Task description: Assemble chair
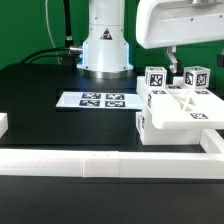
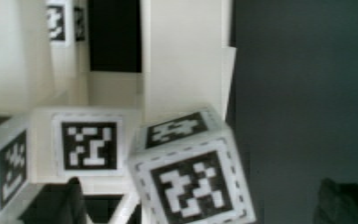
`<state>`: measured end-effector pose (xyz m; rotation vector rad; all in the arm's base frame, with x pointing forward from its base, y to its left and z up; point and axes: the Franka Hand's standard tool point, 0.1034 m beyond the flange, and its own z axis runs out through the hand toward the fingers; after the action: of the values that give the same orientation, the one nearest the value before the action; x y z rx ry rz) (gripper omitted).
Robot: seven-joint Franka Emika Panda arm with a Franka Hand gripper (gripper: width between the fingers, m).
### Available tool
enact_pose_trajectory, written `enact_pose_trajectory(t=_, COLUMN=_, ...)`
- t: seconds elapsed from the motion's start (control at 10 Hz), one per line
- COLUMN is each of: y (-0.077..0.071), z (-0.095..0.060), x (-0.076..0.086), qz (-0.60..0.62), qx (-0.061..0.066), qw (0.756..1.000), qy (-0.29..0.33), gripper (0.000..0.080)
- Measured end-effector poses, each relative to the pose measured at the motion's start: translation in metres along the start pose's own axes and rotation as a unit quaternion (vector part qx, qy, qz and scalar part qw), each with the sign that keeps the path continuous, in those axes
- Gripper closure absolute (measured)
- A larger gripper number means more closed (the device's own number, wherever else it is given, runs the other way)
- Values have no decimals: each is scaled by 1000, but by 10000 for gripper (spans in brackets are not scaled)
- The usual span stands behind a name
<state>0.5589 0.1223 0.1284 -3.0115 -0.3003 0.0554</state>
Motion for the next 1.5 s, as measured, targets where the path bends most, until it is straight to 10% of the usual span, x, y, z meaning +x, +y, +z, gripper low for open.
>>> enact_pose_trajectory(t=0.5, y=2, z=6, x=-2, qz=-64, qx=-13, qw=998, qy=-1, gripper=150)
enact_pose_trajectory(t=0.7, y=2, z=6, x=-2, qz=-63, qx=-13, qw=998, qy=-1, gripper=440)
enact_pose_trajectory(t=0.9, y=3, z=6, x=-2, qz=-55, qx=-13, qw=998, qy=0, gripper=517)
enact_pose_trajectory(t=1.5, y=2, z=6, x=-2, qz=139, qx=-12, qw=990, qy=2, gripper=517)
